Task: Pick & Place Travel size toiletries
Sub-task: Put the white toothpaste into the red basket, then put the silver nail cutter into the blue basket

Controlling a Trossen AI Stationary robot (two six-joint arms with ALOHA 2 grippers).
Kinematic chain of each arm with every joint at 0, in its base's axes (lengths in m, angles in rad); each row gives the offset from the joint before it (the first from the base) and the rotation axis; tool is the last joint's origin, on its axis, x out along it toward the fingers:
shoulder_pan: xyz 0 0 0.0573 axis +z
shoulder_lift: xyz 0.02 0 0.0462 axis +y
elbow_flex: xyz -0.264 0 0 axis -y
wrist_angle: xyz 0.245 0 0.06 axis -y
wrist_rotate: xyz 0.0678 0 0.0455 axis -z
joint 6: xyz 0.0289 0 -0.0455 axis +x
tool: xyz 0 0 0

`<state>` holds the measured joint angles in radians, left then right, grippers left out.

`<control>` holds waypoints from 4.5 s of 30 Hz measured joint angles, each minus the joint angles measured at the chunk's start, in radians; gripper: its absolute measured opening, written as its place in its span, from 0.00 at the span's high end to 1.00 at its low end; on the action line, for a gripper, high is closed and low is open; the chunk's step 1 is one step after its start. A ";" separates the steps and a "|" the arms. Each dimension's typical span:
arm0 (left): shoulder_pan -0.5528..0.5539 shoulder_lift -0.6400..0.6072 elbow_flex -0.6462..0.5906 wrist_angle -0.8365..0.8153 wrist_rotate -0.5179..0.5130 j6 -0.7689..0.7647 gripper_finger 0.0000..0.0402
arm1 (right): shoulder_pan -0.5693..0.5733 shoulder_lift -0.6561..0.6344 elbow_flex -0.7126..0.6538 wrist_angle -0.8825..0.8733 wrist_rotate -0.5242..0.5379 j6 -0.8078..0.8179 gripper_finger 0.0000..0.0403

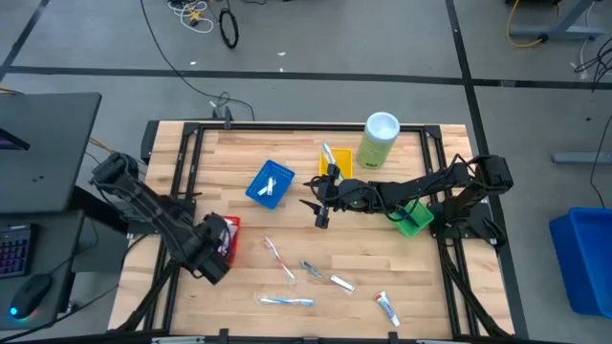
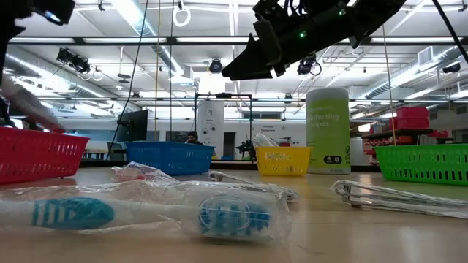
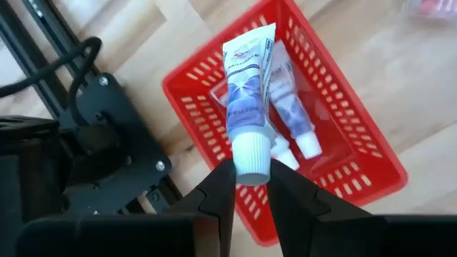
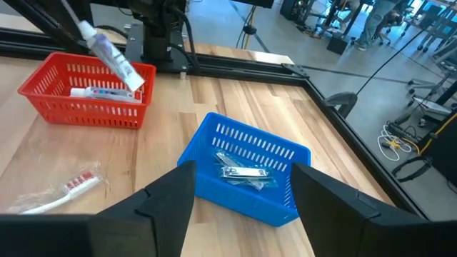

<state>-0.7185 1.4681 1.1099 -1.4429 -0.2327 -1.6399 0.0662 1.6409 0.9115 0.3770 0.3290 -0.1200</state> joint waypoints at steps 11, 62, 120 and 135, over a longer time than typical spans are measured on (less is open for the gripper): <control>0.020 0.090 -0.001 0.005 0.110 0.080 0.72 | 0.000 0.000 0.000 0.005 -0.001 -0.027 0.38; 0.518 -0.018 -0.396 1.543 0.318 1.600 0.60 | 0.197 0.006 0.000 -0.293 -0.110 0.435 0.40; 0.551 0.022 -0.395 1.607 0.154 1.498 0.58 | 0.233 0.283 0.195 -0.365 0.214 0.140 0.87; 0.552 0.022 -0.395 1.560 0.047 1.523 0.55 | 0.148 0.283 0.196 -0.215 0.090 0.068 0.87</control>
<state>-0.1661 1.4902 0.7151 0.1174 -0.1858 -0.1165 0.2146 1.9236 1.1080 0.1622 0.4191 -0.0517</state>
